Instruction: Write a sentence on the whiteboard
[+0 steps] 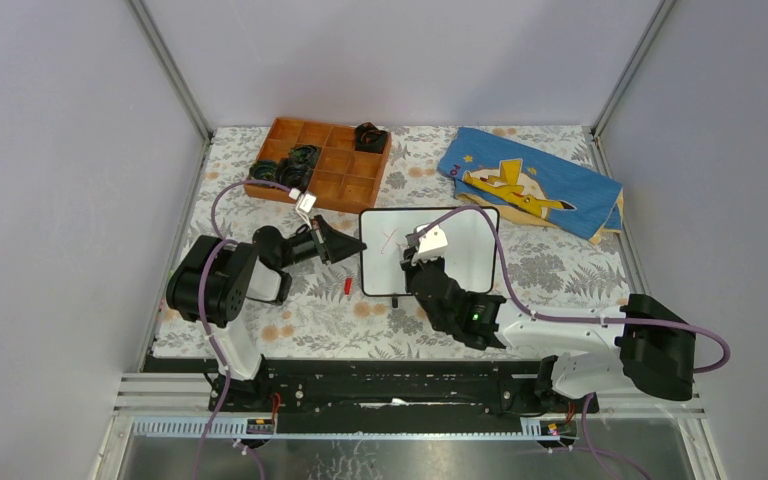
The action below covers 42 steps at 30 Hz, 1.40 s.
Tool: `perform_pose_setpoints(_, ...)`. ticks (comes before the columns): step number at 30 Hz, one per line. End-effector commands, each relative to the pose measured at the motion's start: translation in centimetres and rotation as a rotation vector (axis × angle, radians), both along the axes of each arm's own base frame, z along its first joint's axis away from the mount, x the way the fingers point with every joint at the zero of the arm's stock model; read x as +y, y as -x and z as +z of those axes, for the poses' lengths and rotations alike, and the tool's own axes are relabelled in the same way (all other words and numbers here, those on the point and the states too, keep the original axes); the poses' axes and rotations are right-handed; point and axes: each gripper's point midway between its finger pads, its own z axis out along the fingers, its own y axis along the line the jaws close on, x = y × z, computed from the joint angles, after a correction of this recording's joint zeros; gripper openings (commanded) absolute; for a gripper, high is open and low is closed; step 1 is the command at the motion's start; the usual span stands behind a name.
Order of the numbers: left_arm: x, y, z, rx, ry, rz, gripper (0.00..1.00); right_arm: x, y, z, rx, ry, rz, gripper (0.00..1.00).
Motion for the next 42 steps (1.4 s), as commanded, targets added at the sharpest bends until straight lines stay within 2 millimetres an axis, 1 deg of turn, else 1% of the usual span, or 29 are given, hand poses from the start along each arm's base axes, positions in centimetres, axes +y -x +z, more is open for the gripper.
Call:
perform_pose_setpoints(1, -0.5, 0.4, 1.3, -0.071, 0.003, -0.021, 0.18, -1.5, -1.0, 1.5, -0.031, -0.019, -0.078, 0.0)
perform_pose_setpoints(6, -0.5, 0.3, 1.3, -0.072, 0.002, -0.021, 0.18, -1.0, -1.3, 2.5, -0.047, -0.026, -0.074, 0.0)
perform_pose_setpoints(12, -0.6, 0.4, 1.3, -0.072, 0.001, -0.023, 0.18, -0.7, -1.5, 3.1, -0.061, -0.032, -0.076, 0.0)
perform_pose_setpoints(20, -0.6, 0.4, 1.3, -0.07, 0.001, -0.024, 0.18, -0.1, -1.9, 3.3, -0.065, -0.03, -0.07, 0.0)
perform_pose_setpoints(26, -0.7, 0.5, 1.4, -0.073, 0.002, -0.027, 0.18, 0.9, -1.8, 3.5, -0.06, -0.043, -0.035, 0.0)
perform_pose_setpoints(32, -0.7, 0.4, 1.4, -0.074, 0.003, -0.027, 0.18, 1.4, -1.6, 2.4, -0.028, -0.035, -0.013, 0.0)
perform_pose_setpoints(42, -0.7, 0.5, 1.4, -0.073, 0.002, -0.028, 0.18, 0.0, -1.0, 1.0, 0.0, -0.021, -0.037, 0.0)
